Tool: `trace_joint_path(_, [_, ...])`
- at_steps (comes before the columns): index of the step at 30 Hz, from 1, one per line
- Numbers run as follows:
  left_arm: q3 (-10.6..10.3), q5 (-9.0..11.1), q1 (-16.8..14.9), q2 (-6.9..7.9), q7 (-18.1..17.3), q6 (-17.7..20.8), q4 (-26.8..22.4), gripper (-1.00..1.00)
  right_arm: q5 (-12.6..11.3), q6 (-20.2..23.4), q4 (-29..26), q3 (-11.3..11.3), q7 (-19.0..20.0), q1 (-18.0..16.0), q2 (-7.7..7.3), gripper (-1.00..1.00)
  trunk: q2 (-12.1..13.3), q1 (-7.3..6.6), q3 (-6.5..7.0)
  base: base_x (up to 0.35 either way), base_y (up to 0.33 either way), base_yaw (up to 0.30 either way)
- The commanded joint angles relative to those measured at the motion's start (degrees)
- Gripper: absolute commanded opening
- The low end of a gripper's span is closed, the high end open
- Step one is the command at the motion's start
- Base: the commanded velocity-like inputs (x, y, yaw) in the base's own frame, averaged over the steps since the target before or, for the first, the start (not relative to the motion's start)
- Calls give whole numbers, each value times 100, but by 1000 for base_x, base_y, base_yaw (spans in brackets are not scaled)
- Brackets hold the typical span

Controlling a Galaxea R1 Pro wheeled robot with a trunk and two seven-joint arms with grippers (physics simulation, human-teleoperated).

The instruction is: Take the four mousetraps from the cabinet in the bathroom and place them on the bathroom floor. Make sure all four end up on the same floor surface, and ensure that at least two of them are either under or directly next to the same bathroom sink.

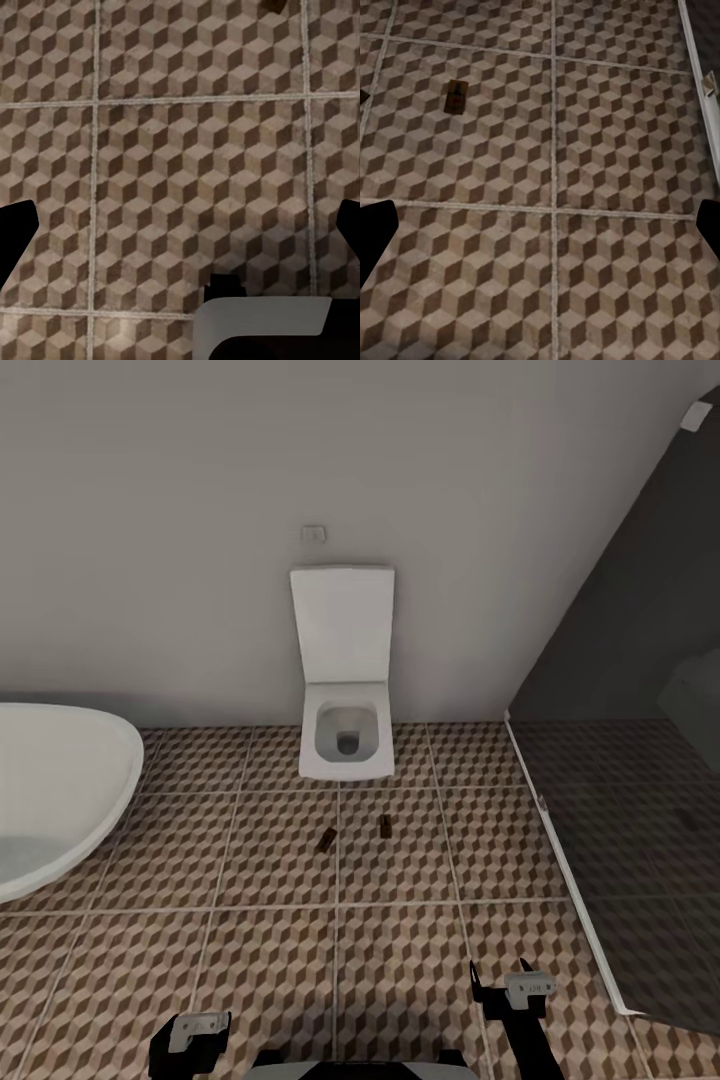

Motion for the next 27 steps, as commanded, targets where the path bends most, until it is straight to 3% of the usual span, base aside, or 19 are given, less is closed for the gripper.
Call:
trace_joint_path(1, [-49,17,-2,2,44,-14,-2,100,-34,-11,-1,50,-23,-2,-2,100,-8,3,3,0,0,0])
trace_joint_path(16, [-49,19,-2,-31,55,-12,260,100,-34,-11,0,50,-24,-2,0,100,-8,3,142,0,0,0])
trace_joint_path(27, [-47,19,-2,-145,56,-4,381,100,-34,-11,0,50,-26,-2,0,100,-8,3,244,0,0,0])
